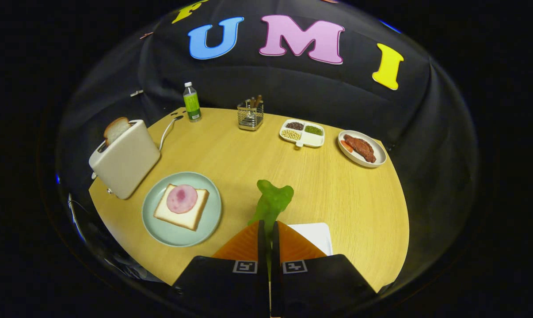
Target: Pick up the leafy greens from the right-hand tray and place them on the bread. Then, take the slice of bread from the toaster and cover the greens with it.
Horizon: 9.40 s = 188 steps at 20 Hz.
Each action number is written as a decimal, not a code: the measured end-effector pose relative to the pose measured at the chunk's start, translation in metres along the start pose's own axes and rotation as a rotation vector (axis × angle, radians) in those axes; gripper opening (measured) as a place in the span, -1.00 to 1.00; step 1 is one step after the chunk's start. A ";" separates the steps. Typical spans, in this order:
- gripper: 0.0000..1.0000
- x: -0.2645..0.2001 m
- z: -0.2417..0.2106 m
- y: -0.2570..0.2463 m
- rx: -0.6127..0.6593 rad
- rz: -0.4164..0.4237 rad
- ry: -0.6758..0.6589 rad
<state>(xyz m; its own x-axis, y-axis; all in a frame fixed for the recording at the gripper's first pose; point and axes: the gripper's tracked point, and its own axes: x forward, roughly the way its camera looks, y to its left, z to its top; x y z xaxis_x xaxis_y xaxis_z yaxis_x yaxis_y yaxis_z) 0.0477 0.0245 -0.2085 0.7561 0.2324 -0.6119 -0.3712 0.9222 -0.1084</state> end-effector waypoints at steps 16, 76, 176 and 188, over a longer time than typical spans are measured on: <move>-0.87 0.036 0.037 0.150 -0.049 0.130 -0.031; 0.96 0.040 0.175 0.390 -0.207 0.381 -0.214; 0.97 -0.073 0.105 -0.015 0.165 -0.314 -0.382; 0.96 -0.186 0.147 -0.063 0.160 -0.325 -0.610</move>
<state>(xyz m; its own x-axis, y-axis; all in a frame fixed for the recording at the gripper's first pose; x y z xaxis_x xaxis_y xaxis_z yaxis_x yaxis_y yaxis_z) 0.0094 -0.0317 0.0273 0.9995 0.0260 -0.0150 -0.0270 0.9974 -0.0663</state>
